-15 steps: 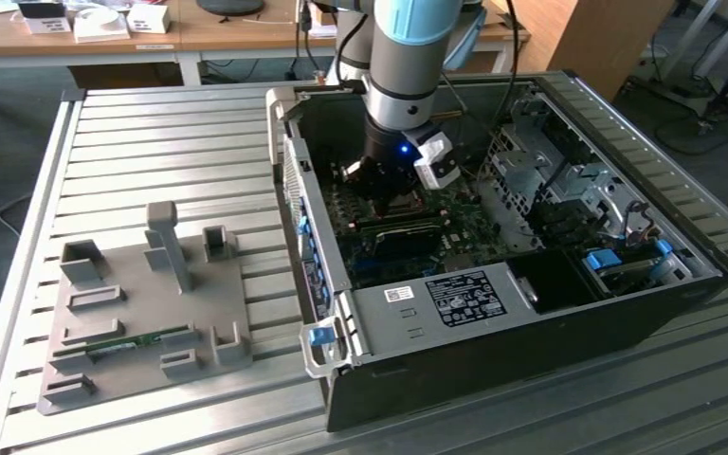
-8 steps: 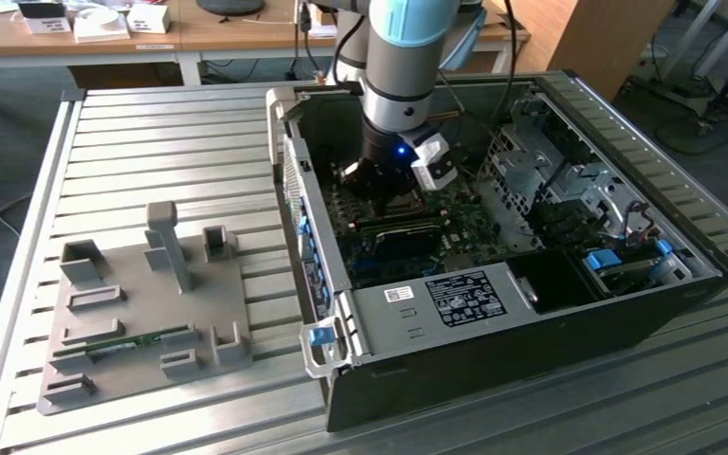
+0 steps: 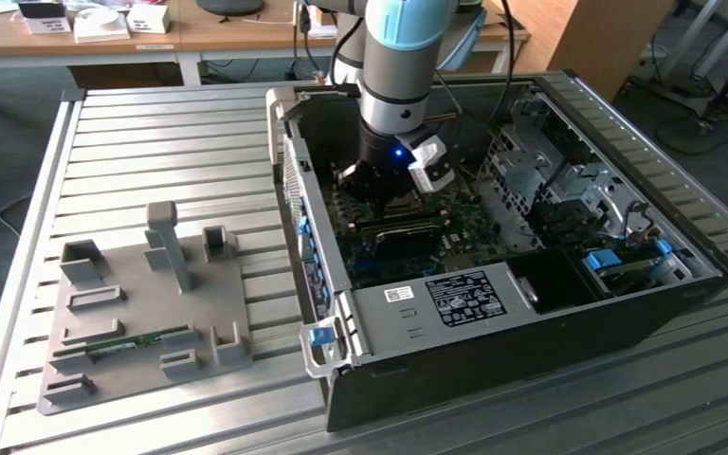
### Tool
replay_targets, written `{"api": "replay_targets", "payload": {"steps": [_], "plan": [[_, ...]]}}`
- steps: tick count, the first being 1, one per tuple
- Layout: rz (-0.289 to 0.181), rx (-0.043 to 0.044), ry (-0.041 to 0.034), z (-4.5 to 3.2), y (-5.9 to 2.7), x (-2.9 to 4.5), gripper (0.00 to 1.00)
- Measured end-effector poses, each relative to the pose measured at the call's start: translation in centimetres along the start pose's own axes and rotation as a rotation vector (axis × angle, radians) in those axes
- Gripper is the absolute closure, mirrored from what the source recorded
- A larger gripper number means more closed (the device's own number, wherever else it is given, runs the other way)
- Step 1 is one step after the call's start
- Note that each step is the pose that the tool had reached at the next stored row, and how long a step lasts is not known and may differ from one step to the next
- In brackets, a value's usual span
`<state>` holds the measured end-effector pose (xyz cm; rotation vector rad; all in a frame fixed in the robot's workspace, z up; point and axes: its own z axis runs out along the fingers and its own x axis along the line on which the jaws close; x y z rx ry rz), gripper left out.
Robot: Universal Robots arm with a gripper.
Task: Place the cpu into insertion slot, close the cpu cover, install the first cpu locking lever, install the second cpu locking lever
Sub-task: 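Install the second cpu locking lever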
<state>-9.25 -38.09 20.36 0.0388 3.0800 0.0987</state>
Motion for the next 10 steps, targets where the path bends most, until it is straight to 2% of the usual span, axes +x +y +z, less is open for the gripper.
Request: {"api": "replay_targets", "payload": {"steps": [10], "plan": [[0.000, -0.0011, -0.0019, 0.05, 0.13, 0.19, 0.89]]}}
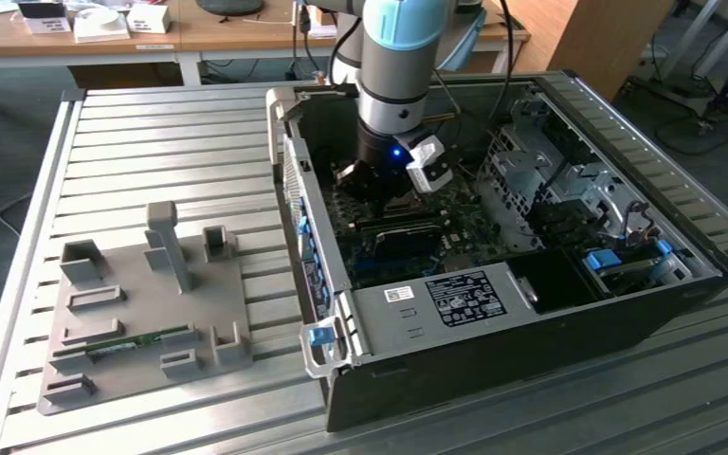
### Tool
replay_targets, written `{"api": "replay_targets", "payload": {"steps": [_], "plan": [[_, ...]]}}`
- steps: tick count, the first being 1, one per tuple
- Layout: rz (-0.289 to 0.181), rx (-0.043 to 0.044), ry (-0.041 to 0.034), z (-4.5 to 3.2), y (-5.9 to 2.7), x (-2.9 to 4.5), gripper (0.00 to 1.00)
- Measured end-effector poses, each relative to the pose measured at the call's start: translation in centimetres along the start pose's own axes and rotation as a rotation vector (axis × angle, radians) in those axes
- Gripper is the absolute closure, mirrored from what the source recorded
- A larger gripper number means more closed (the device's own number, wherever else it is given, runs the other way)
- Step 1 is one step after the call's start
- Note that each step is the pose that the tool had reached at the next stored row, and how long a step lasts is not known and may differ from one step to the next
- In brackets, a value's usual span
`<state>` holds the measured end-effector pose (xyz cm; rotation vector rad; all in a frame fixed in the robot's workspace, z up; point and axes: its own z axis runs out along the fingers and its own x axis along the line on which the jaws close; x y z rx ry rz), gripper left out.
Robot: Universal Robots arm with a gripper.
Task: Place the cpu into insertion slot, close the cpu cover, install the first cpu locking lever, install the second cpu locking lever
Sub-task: 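Install the second cpu locking lever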
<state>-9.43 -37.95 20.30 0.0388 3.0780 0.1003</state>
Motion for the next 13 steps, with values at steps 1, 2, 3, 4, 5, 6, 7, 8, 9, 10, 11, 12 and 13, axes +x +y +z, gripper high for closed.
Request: {"api": "replay_targets", "payload": {"steps": [1, 2, 3, 4, 5, 6, 7, 8, 9, 10, 11, 12, 13], "plan": [[0.000, 0.0001, -0.0002, 0.00, 0.00, 0.03, 0.89], [0.000, 0.0001, -0.0004, 0.00, 0.00, 0.05, 0.89], [0.000, 0.0001, -0.0005, 0.00, 0.01, 0.07, 0.89], [0.000, 0.0001, -0.0006, 0.01, 0.03, 0.06, 0.89], [0.000, 0.0000, -0.0006, 0.01, 0.07, 0.07, 0.89], [0.000, 0.0001, -0.0007, 0.01, 0.11, 0.07, 0.89], [0.000, 0.0001, -0.0006, 0.02, 0.16, 0.07, 0.89], [0.000, 0.0000, -0.0006, 0.02, 0.21, 0.07, 0.89], [0.000, 0.0001, -0.0006, 0.03, 0.26, 0.08, 0.89], [0.000, 0.0001, -0.0006, 0.03, 0.30, 0.08, 0.89], [0.000, 0.0001, -0.0006, 0.05, 0.35, 0.08, 0.89], [0.000, 0.0000, -0.0007, 0.07, 0.38, 0.08, 0.89], [0.000, -0.0001, -0.0007, 0.09, 0.39, 0.08, 0.89]]}}
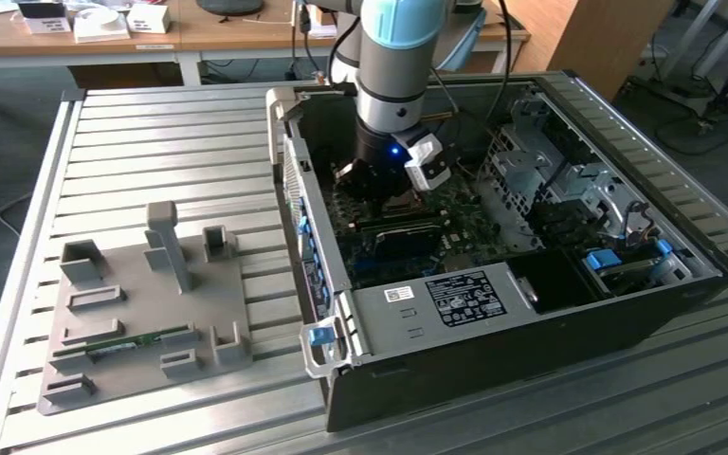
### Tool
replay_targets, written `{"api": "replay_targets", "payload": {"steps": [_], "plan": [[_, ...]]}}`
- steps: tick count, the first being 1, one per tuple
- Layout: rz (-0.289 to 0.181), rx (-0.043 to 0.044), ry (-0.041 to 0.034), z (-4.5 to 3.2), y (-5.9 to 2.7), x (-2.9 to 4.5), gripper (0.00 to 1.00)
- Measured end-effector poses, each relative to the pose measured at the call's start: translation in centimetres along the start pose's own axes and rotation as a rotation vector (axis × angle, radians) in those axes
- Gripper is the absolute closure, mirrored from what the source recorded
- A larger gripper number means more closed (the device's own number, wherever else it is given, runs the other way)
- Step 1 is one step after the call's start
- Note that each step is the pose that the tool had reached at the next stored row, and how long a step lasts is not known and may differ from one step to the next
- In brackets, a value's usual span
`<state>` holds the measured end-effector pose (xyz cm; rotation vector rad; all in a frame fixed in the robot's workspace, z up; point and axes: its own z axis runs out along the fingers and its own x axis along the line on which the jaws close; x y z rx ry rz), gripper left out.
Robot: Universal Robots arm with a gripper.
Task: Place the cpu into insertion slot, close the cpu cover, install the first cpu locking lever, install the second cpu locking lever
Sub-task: 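Install the second cpu locking lever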
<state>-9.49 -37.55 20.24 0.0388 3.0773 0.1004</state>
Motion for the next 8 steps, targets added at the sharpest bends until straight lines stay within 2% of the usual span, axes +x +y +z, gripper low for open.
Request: {"api": "replay_targets", "payload": {"steps": [8], "plan": [[0.000, 0.0000, -0.0021, 0.15, 0.04, 0.13, 0.89]]}}
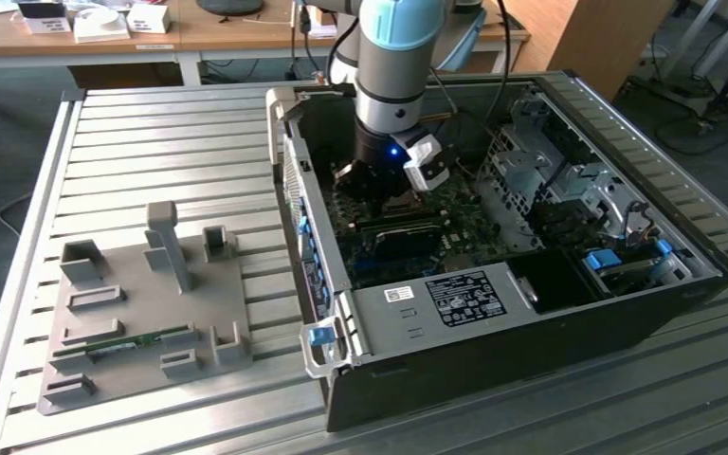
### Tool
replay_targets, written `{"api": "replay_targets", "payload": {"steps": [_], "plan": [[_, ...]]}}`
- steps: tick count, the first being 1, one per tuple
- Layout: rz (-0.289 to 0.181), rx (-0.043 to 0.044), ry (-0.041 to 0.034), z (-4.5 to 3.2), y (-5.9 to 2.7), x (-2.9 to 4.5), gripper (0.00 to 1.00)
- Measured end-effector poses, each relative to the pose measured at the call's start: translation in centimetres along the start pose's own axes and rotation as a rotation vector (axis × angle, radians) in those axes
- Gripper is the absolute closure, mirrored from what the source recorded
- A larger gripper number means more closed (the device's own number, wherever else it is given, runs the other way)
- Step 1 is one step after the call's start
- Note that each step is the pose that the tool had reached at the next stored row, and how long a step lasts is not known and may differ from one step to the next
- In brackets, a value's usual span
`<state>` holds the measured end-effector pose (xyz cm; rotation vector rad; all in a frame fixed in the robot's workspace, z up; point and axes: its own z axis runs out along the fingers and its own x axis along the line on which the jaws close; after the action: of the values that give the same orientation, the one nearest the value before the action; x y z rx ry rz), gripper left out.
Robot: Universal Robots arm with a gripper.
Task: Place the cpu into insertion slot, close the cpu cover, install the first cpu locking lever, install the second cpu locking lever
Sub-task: 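Install the second cpu locking lever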
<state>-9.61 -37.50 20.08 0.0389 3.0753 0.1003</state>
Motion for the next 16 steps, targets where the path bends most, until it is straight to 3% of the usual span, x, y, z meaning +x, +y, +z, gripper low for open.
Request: {"api": "replay_targets", "payload": {"steps": [16], "plan": [[-0.028, -0.0016, 0.0014, 0.05, -0.01, 0.05, 0.89]]}}
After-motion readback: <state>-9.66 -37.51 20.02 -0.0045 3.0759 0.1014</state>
